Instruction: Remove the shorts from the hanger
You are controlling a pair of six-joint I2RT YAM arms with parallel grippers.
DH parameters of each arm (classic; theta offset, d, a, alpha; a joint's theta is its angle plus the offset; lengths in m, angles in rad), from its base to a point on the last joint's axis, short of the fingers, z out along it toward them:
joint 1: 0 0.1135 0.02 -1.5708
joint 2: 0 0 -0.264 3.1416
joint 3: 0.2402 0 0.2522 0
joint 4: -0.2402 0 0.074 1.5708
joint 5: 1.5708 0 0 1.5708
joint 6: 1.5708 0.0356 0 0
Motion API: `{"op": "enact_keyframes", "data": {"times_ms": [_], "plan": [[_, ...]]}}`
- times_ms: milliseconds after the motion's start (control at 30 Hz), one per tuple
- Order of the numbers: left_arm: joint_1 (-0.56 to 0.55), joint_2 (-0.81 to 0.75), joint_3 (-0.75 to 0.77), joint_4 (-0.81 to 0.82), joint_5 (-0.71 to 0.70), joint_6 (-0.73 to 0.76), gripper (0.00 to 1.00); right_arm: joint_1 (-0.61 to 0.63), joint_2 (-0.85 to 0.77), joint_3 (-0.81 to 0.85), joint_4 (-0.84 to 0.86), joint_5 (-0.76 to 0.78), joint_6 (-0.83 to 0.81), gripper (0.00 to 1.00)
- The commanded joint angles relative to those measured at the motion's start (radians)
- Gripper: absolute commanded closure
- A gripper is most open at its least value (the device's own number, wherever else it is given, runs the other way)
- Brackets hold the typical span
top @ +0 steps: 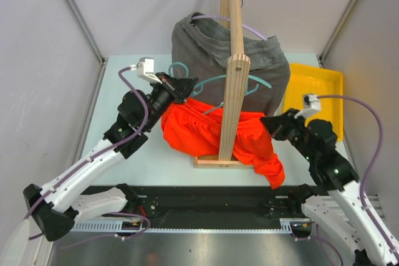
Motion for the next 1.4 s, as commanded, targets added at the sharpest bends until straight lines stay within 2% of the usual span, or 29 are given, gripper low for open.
{"op": "enact_keyframes", "data": {"times_ms": [0,133,200,300,400,567,700,800,933,1033,1200,1267,1367], "plan": [[0.068,0.092,0.047,0.173,0.306,-0.219,1.0,0.006,0.15,0.033,0.214,-0.326,-0.013,1.0],[0.085,0.184,0.083,0.225,0.455,-0.273,1.0,0.025,0.293,0.084,0.241,-0.456,-0.026,1.0],[0.094,0.192,0.072,0.259,0.496,-0.301,1.0,0.035,0.304,0.116,0.186,-0.409,-0.028,1.0],[0.097,0.163,0.064,0.227,0.46,-0.246,1.0,0.032,0.255,0.106,0.115,-0.239,-0.03,1.0],[0.097,0.102,0.087,0.078,0.4,-0.113,1.0,0.031,0.178,0.084,0.046,-0.059,-0.022,1.0],[0.099,-0.035,0.066,-0.19,0.202,0.065,1.0,0.025,0.083,0.075,-0.103,0.25,-0.002,1.0],[0.099,-0.127,-0.066,-0.287,0.107,0.133,1.0,0.025,-0.002,0.084,-0.228,0.442,0.041,1.0],[0.099,-0.208,-0.182,-0.321,0.09,0.135,1.0,0.025,-0.053,0.107,-0.278,0.567,0.055,1.0],[0.099,-0.288,-0.262,-0.39,0.084,0.136,1.0,0.025,-0.104,0.177,-0.325,0.74,0.055,1.0],[0.099,-0.349,-0.266,-0.474,0.03,0.155,1.0,0.025,-0.081,0.254,-0.309,0.835,-0.029,1.0],[0.099,-0.437,-0.273,-0.511,0.01,0.129,1.0,0.026,0.039,0.416,-0.209,1.014,-0.29,1.0],[0.099,-0.463,-0.287,-0.507,0.03,0.104,1.0,0.026,0.063,0.454,-0.139,1.064,-0.383,1.0],[0.099,-0.485,-0.322,-0.493,0.038,0.076,1.0,0.025,0.118,0.523,0.091,1.102,-0.574,1.0]]}}
